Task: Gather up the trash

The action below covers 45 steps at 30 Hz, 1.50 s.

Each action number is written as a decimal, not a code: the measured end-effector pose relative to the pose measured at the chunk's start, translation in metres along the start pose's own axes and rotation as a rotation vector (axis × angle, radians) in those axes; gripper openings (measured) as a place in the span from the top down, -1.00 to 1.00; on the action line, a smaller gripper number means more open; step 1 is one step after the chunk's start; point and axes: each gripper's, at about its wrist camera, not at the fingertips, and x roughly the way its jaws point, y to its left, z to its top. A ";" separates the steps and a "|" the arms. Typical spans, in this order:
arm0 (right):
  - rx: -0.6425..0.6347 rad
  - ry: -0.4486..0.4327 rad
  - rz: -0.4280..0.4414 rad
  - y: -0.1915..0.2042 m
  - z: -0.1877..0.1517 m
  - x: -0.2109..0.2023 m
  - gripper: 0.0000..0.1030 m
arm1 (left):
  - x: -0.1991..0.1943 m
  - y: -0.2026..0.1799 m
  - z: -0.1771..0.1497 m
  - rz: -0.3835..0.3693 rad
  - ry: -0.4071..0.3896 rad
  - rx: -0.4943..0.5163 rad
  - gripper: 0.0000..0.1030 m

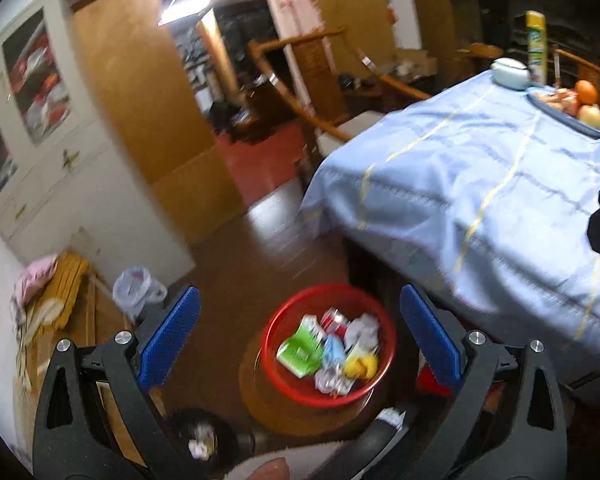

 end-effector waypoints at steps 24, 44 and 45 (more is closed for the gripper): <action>-0.042 0.451 -0.089 0.061 -0.036 0.170 -0.75 | 0.119 0.072 -0.053 -0.008 0.217 -0.120 -0.87; -0.040 0.551 -0.129 0.057 -0.051 0.213 -0.75 | 0.151 0.074 -0.068 -0.059 0.314 -0.163 -0.87; -0.041 0.552 -0.128 0.057 -0.051 0.213 -0.75 | 0.150 0.073 -0.068 -0.061 0.314 -0.162 -0.87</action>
